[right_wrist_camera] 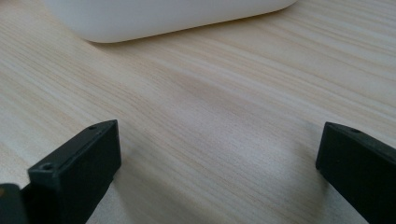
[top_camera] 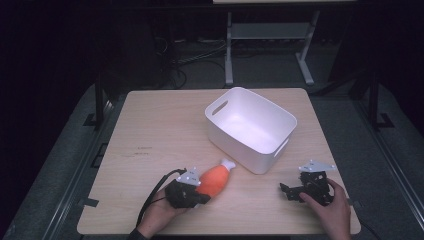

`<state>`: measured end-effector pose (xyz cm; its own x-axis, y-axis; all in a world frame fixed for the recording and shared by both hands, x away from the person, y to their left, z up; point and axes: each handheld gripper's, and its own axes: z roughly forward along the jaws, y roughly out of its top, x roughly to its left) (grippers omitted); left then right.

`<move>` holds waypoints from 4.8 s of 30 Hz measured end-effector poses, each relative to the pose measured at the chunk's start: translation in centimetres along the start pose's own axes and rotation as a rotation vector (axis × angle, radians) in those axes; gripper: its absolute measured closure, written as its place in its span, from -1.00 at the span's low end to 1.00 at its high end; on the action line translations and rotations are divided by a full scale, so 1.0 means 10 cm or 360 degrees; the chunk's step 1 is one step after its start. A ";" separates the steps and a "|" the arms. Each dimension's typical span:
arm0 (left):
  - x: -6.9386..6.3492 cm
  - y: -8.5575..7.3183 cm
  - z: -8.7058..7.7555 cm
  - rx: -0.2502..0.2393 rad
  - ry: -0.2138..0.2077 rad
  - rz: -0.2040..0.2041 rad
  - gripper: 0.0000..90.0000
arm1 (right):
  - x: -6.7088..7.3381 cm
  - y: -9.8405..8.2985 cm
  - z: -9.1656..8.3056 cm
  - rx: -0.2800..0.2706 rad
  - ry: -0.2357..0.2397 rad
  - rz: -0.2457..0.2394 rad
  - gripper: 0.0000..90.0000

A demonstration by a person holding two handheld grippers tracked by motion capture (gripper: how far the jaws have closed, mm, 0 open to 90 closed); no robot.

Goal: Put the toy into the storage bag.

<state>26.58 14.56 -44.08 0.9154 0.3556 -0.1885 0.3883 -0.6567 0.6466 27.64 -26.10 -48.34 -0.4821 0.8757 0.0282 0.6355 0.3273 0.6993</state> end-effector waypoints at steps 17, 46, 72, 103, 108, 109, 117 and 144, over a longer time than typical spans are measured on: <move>0.05 -0.03 -0.22 -0.0051 0.0074 -0.0020 0.98 | 0.00 0.00 0.00 0.0000 0.0000 0.0000 -1.00; 0.24 0.54 -0.18 0.0100 0.0208 -0.0051 -0.70 | 0.00 0.00 0.00 0.0000 0.0000 0.0000 -1.00; 0.27 0.66 0.37 0.0396 0.0224 0.0137 -0.72 | 0.00 0.00 0.00 0.0001 -0.0001 0.0000 -1.00; 0.29 0.60 0.49 0.0481 0.0249 0.0156 -0.63 | 0.00 0.00 0.00 0.0001 0.0000 0.0000 -1.00; 0.29 0.60 0.48 0.0478 0.0243 0.0154 -0.60 | 0.00 0.00 0.00 0.0001 -0.0001 0.0000 -1.00; 0.29 0.60 0.47 0.0473 0.0242 0.0149 -0.58 | 0.00 0.00 0.00 0.0001 0.0000 0.0000 -1.00; 0.30 0.59 0.45 0.0467 0.0237 0.0142 -0.55 | 0.00 0.00 0.00 0.0001 -0.0001 0.0000 -1.00; 0.34 0.55 0.27 0.0414 0.0225 0.0100 -0.55 | 0.00 0.00 0.00 0.0001 -0.0001 0.0000 -1.00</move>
<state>32.14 10.34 -43.21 0.9218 0.3858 -0.0374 0.3620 -0.8222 0.4393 27.64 -26.10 -48.34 -0.4819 0.8758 0.0280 0.6357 0.3275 0.6990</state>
